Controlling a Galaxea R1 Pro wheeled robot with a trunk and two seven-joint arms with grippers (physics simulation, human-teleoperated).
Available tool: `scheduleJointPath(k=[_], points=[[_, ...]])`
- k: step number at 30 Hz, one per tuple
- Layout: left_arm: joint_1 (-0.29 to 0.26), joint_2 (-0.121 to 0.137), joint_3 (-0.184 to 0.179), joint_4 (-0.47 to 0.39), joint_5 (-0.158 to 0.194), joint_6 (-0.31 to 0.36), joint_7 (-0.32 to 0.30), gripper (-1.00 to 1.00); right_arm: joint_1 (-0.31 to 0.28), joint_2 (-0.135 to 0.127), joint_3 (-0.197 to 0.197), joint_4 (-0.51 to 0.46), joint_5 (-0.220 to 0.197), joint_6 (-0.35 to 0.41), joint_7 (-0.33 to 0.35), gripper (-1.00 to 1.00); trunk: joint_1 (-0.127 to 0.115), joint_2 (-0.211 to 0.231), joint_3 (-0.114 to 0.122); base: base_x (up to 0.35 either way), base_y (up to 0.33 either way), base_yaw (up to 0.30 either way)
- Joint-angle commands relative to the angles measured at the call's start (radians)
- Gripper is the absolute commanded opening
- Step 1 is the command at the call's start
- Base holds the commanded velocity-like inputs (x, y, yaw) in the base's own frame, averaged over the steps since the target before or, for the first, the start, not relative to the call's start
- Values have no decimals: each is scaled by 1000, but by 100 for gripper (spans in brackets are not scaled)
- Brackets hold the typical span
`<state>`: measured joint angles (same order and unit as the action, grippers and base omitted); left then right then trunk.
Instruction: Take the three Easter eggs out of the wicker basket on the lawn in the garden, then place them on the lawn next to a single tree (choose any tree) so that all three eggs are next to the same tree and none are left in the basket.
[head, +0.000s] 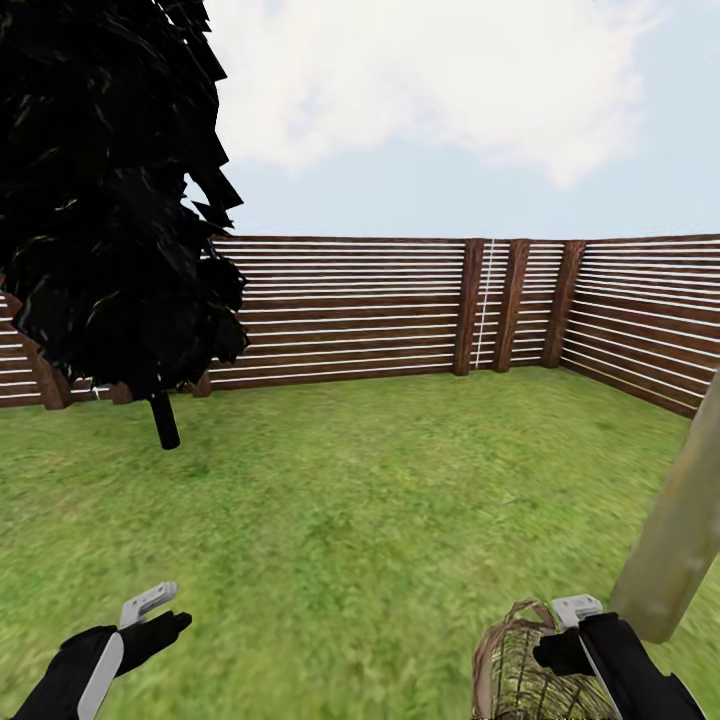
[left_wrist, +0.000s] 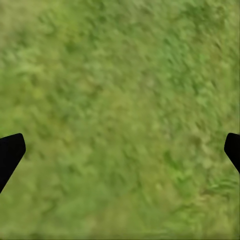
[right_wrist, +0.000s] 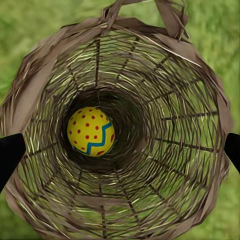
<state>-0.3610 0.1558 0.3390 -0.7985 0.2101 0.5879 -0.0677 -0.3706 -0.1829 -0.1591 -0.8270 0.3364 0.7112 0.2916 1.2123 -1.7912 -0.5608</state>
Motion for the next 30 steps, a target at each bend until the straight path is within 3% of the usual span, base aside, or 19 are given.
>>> scheduleJointPath(k=[1,30], points=[[-1,-1,3,-1,0,6,-4,100,-1,0,-2,-1,10,3,9,100,4,-8,-4,0,0,0],[0,-18,3,2,0,5,-4,100,-1,0,-4,-1,10,3,11,100,115,-211,-95,0,0,0]])
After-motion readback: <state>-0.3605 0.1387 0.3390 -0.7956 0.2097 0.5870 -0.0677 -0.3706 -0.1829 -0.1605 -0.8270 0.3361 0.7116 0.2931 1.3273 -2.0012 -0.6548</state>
